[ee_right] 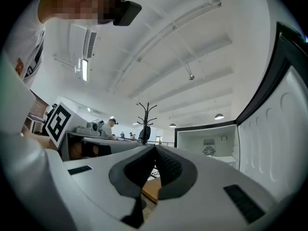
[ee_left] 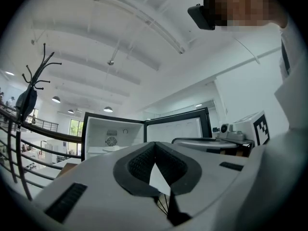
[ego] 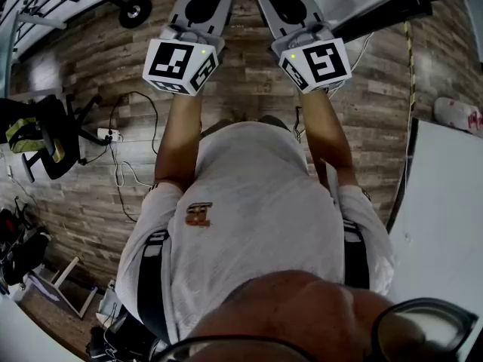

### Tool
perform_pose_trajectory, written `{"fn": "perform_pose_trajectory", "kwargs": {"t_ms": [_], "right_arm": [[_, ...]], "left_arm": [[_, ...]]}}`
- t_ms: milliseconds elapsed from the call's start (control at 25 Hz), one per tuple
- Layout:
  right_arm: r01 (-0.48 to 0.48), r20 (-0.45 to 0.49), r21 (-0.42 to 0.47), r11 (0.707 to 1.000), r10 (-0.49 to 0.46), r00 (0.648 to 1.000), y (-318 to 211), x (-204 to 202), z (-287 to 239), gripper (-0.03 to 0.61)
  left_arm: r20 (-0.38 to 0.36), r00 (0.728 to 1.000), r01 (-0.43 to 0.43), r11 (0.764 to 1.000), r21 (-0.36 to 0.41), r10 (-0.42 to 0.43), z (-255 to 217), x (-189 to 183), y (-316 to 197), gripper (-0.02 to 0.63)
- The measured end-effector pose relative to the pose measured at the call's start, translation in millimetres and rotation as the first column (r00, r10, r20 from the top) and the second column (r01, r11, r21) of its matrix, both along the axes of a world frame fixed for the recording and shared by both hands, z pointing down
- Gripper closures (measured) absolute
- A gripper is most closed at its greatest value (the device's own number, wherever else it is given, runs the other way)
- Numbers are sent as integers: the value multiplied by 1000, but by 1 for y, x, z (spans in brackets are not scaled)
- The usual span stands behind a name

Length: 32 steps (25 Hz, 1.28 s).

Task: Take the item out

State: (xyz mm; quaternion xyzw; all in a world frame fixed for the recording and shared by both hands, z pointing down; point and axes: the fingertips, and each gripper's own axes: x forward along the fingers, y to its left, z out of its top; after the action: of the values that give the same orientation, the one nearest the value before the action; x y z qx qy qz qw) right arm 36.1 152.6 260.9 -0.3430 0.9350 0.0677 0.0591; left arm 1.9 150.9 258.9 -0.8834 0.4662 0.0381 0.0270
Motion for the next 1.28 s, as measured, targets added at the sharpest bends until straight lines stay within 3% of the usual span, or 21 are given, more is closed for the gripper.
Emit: {"fn": "perform_pose_trajectory", "kwargs": {"t_ms": [800,1280], "right_arm": [[25,-68,53,998,-22,997,-42,29,13,546],[-16,-97,63,998,22,995,-130,7,14,545]], "left_arm": [[51,996,71,997,39,-73,9,31,-47,595],[46,998,42,997,58,-44,6,10,-141,595]]}}
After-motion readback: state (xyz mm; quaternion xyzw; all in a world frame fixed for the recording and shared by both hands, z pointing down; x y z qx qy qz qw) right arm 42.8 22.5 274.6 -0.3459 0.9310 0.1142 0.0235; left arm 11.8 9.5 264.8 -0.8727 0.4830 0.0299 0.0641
